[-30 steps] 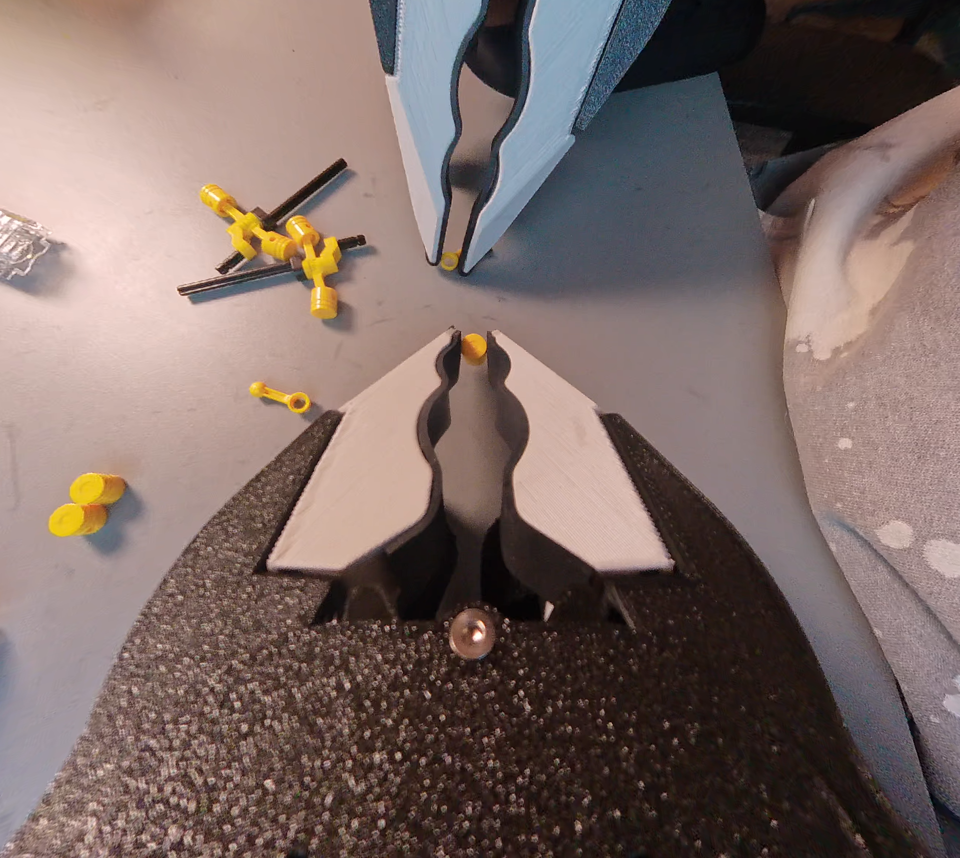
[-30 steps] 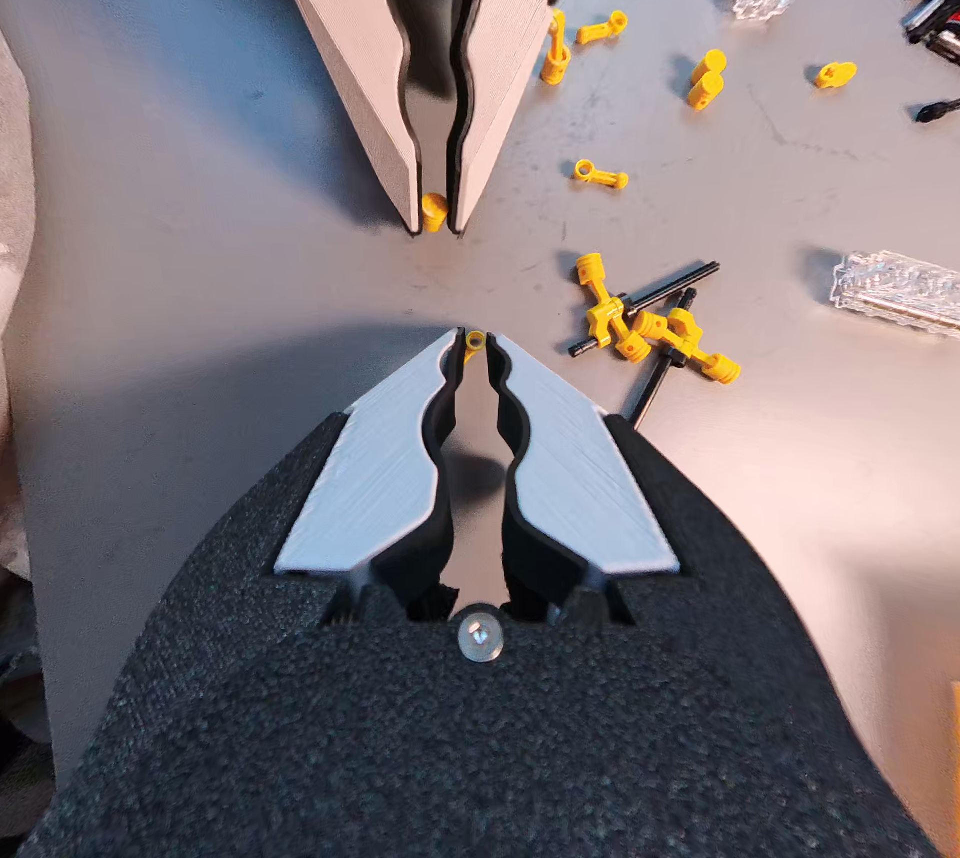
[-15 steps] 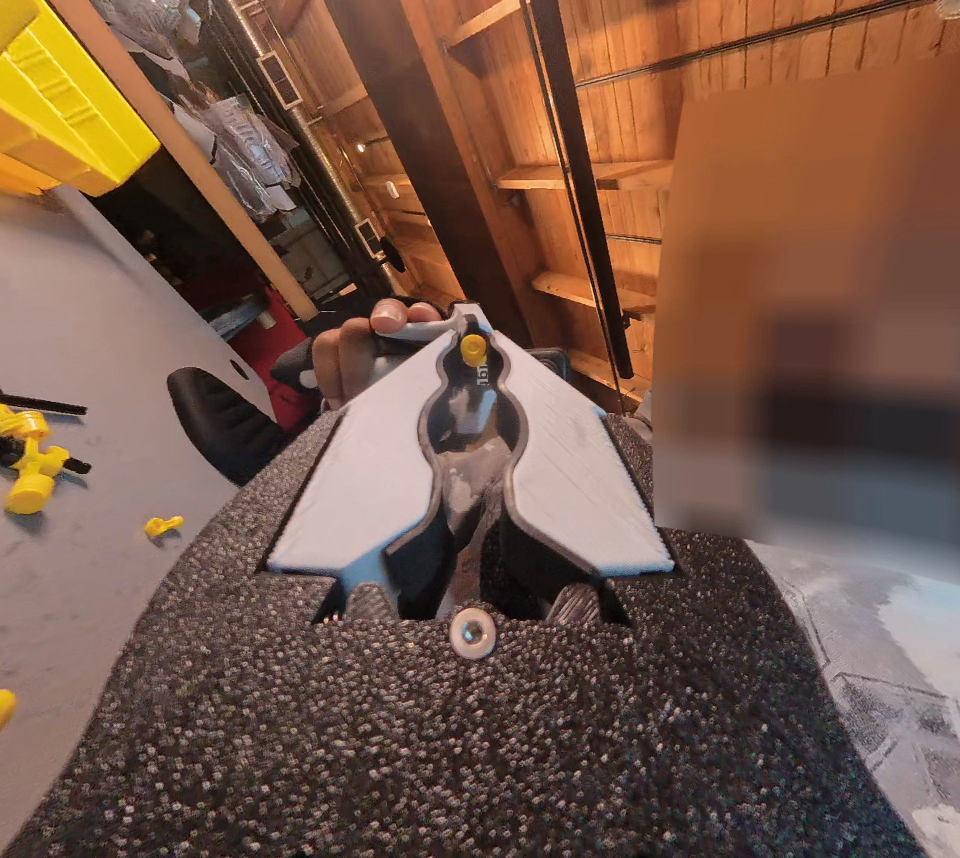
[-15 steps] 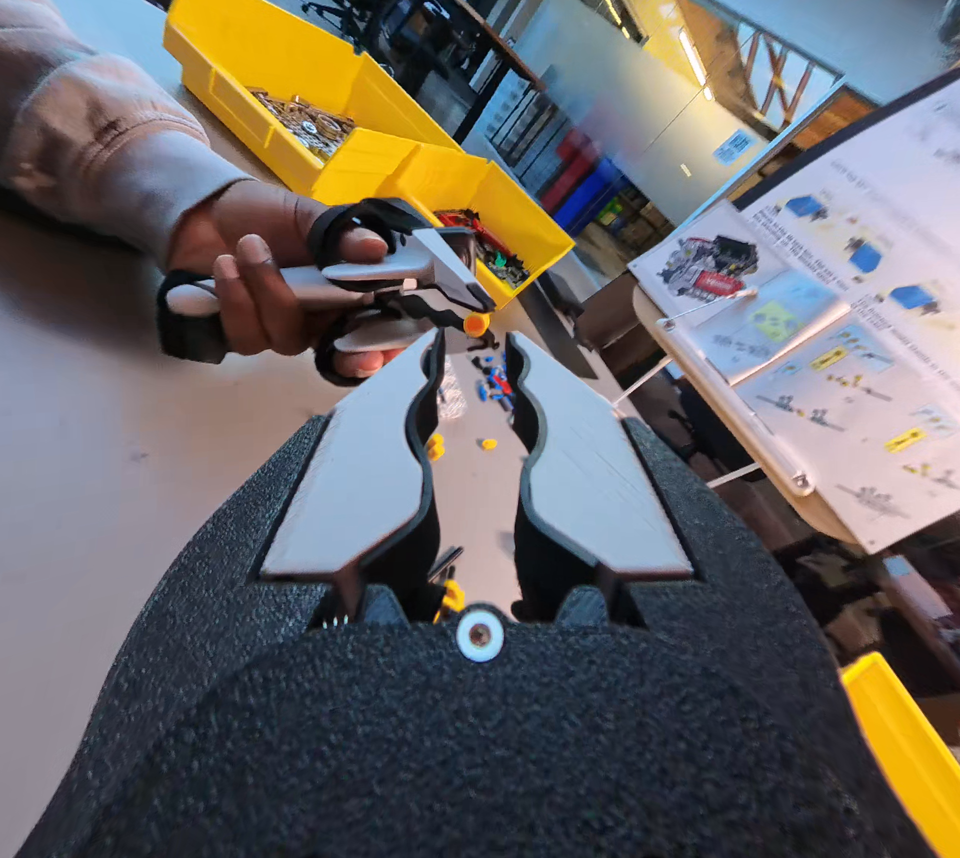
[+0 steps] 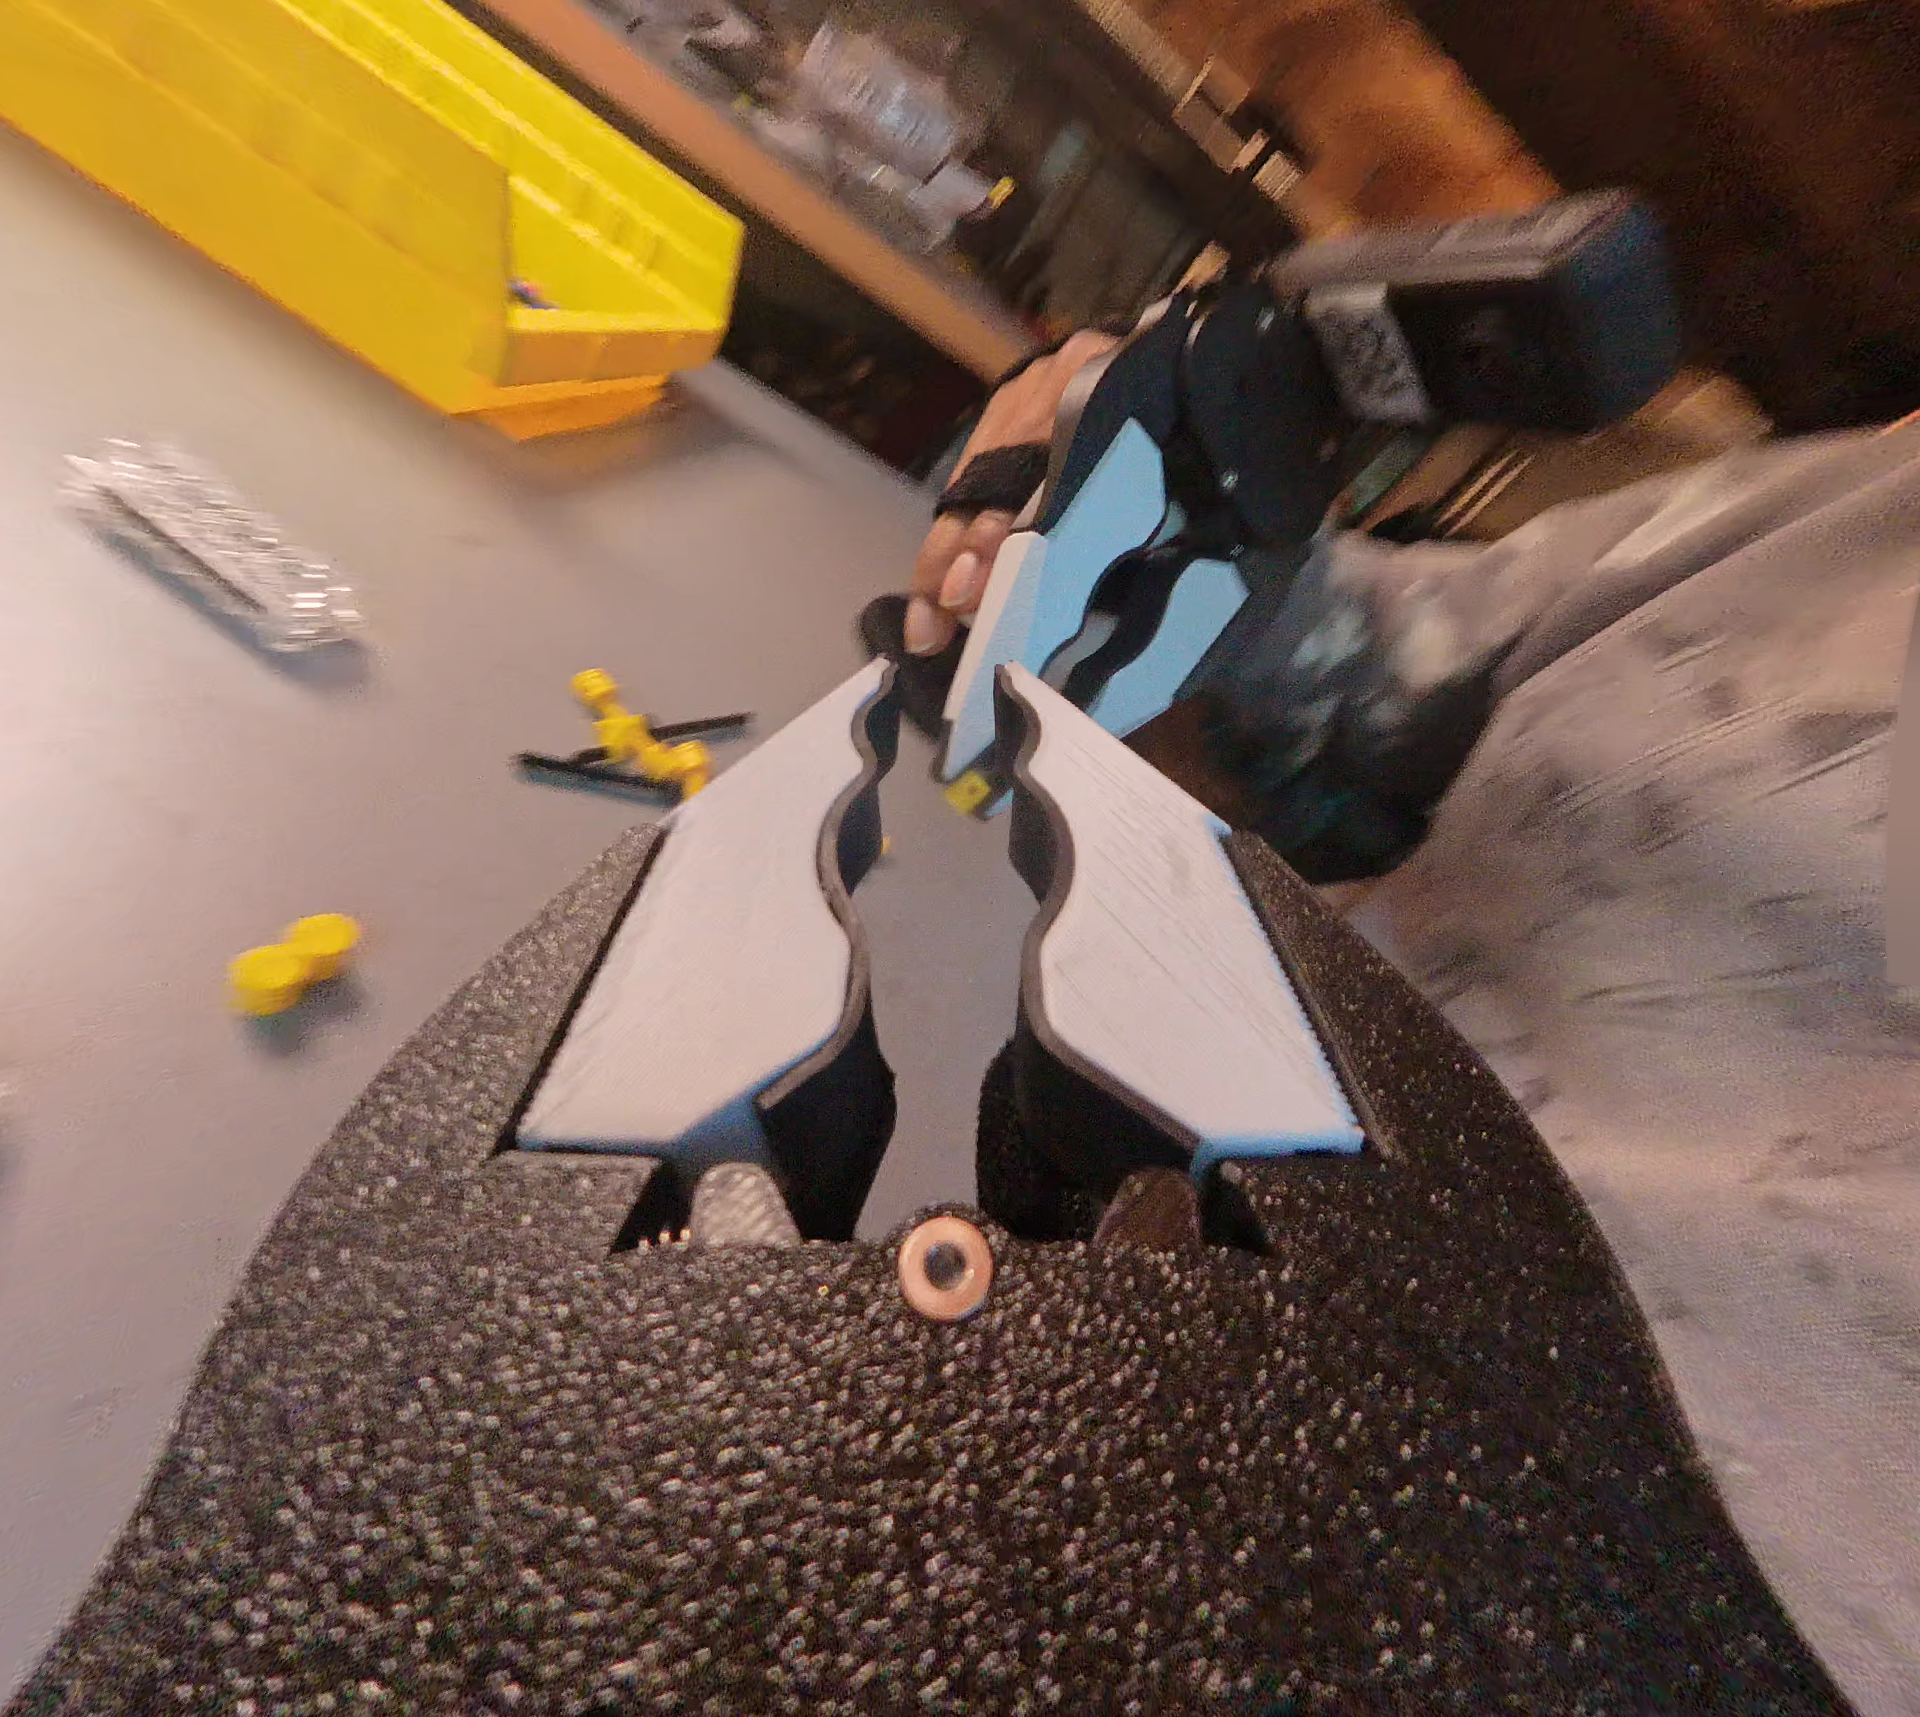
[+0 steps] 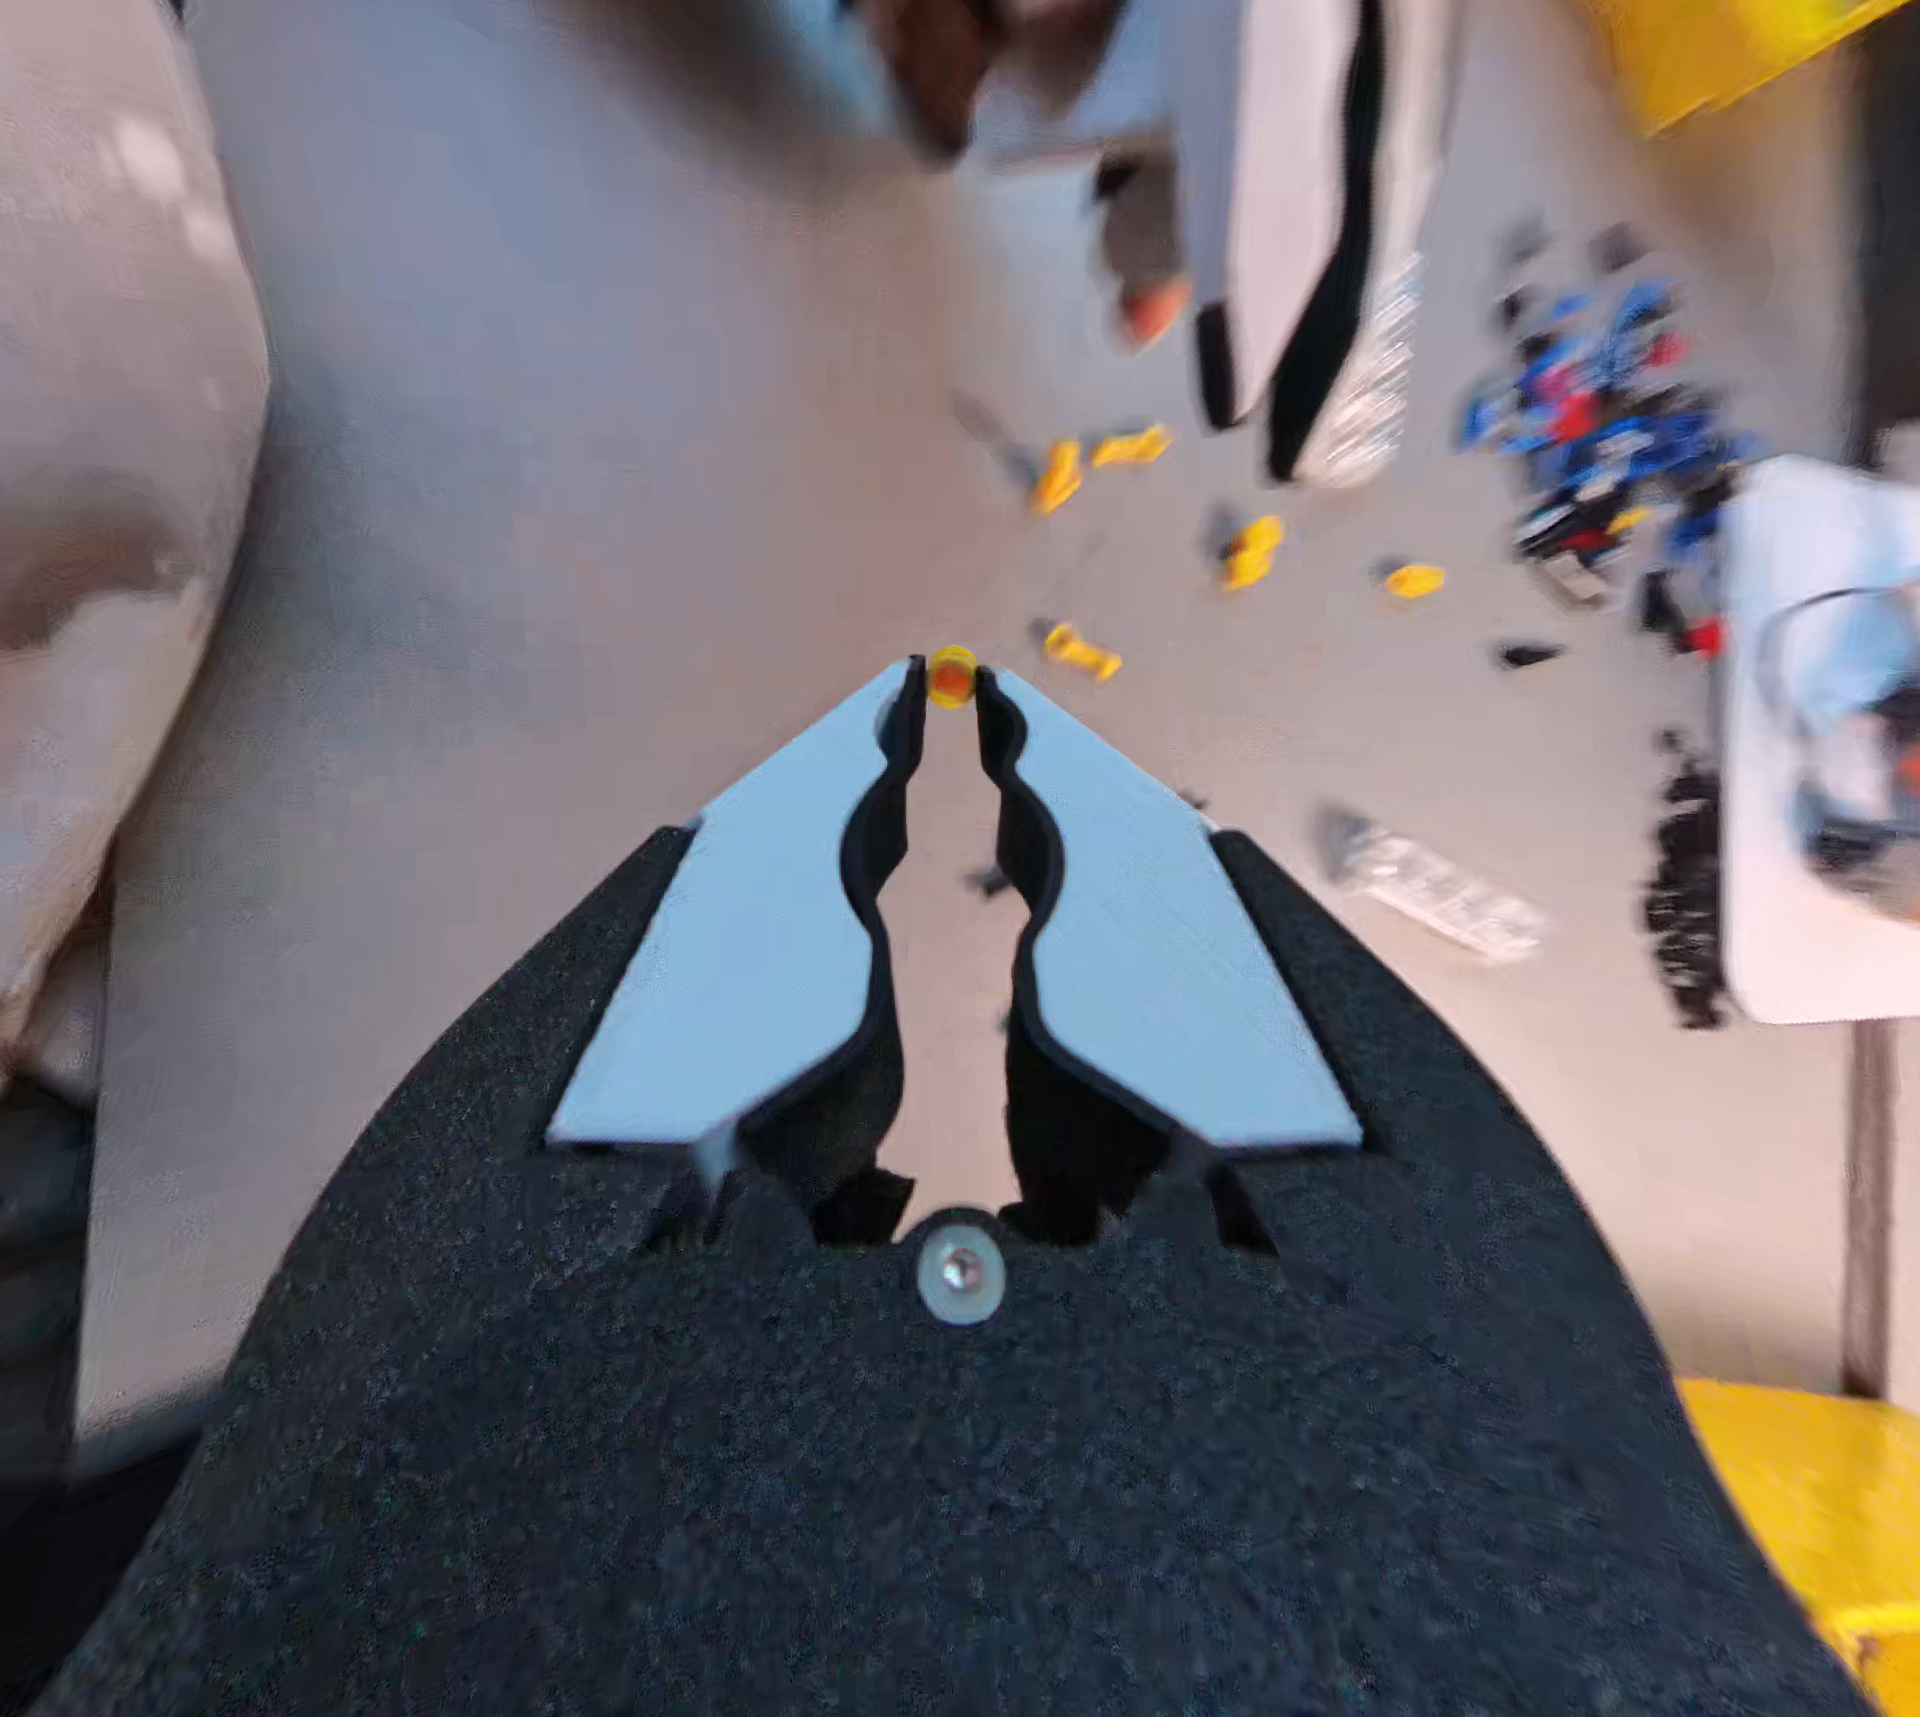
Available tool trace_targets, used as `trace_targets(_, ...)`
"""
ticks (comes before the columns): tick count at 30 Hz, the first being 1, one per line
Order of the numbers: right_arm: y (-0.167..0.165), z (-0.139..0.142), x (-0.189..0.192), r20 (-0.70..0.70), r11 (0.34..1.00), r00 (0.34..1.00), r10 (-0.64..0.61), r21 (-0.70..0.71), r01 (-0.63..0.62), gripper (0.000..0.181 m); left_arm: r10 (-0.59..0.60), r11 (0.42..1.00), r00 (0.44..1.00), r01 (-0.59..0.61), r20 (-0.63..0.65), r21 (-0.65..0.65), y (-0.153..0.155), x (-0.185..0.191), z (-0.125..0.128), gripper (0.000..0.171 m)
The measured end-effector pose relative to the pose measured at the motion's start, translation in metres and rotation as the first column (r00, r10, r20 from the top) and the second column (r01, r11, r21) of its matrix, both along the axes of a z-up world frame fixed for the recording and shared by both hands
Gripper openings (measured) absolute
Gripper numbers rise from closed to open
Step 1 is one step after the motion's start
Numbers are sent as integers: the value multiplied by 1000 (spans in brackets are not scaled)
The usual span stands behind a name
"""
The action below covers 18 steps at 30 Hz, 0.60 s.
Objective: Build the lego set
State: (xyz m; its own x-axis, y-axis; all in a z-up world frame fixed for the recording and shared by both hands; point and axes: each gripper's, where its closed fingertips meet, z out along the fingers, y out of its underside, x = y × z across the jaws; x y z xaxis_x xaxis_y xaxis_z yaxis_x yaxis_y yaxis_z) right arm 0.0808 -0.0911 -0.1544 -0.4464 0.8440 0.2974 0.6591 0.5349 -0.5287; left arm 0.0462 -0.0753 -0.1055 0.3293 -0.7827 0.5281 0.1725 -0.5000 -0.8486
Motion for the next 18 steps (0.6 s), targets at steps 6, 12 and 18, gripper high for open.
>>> trace_targets(6, 6, -68, 12, 397, 991, 908, 132, -55, -120, 9, 120, 983, 859, -32, -498, 183, 7, -12, -55, 18)
trace_targets(12, 8, -66, 10, 396, 990, 909, 133, -88, -106, 21, 78, 982, 804, 40, -589, 184, 1, -4, -77, 18)
trace_targets(18, 12, -50, 41, 292, 973, 956, -43, -203, 105, 23, 49, 981, 803, 74, -593, 181, -6, 5, -76, 18)
